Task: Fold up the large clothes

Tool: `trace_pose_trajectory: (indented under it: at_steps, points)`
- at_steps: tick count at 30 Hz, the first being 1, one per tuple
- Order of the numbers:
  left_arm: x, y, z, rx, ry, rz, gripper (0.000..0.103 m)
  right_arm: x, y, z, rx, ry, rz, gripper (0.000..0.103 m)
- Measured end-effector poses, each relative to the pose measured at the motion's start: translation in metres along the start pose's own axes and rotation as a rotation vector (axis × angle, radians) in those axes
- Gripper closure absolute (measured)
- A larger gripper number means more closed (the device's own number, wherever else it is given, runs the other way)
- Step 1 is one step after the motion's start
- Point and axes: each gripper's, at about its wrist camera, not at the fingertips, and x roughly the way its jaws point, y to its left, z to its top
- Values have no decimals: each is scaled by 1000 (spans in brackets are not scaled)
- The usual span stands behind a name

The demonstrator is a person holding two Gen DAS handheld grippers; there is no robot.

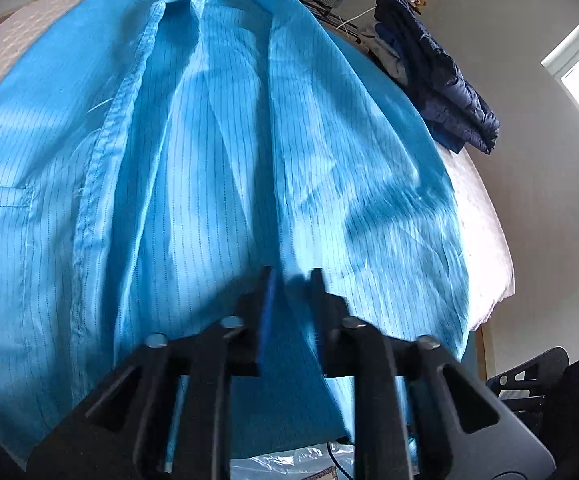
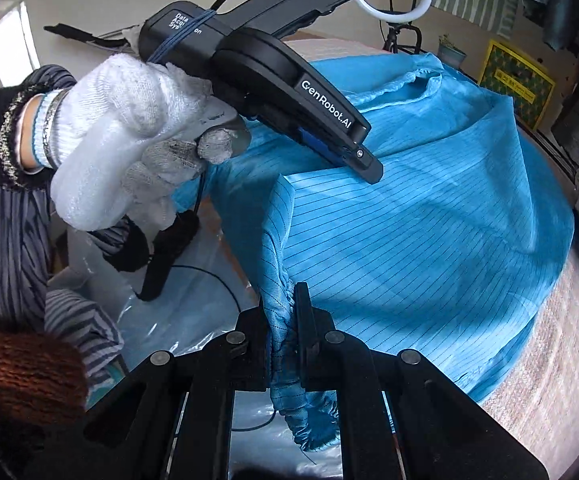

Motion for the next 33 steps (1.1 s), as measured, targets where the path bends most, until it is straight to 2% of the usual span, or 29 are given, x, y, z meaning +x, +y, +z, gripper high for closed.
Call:
trace_pose_trajectory:
  at_steps: [4, 6, 9, 12, 14, 15, 16, 18, 20, 21, 22, 23, 25, 28, 33]
  points:
    - [-14, -2, -8, 2, -37, -13, 103, -11, 1, -1, -18, -24, 44, 96]
    - [-25, -1, -12, 4, -70, 0, 103, -18, -3, -3, -10, -31, 13, 96]
    - [-23, -1, -15, 49, -77, 45, 103, -19, -23, -5, 67, -30, -52, 90]
    - [-20, 3, -17, 32, -74, 46, 103, -31, -43, -5, 151, -40, -8, 87]
    - [-21, 3, -18, 35, -73, 48, 103, -48, -49, -5, 183, -76, 87, 79]
    - [-24, 4, -19, 39, -71, 45, 103, -57, -50, -6, 192, -87, 157, 63]
    - [-27, 4, -19, 44, -77, 46, 103, -65, -49, -6, 188, -108, 179, 52]
    - [-32, 1, -21, 64, -86, 44, 103, -82, -47, -9, 184, -164, 163, 51]
    - [-35, -1, -24, 65, -79, 28, 103, -91, -57, -13, 239, -217, 181, 51]
    - [-35, -2, -26, 59, -67, 17, 101, -92, -67, -15, 282, -230, 169, 51]
    - [-33, -3, -27, 55, -56, 4, 95, -90, -79, -17, 332, -230, 134, 51]
    - [-32, -4, -29, 53, -47, -4, 86, -86, -94, -19, 391, -221, 83, 51]
    - [-27, -8, -32, 48, -28, -24, 77, -76, -127, -20, 504, -185, -25, 51]
    - [-18, -11, -28, 19, -4, -37, 77, -63, -176, -16, 639, -153, -130, 51]
    - [-1, -9, -8, -14, 7, -11, 77, -39, -237, 5, 720, -128, -159, 51]
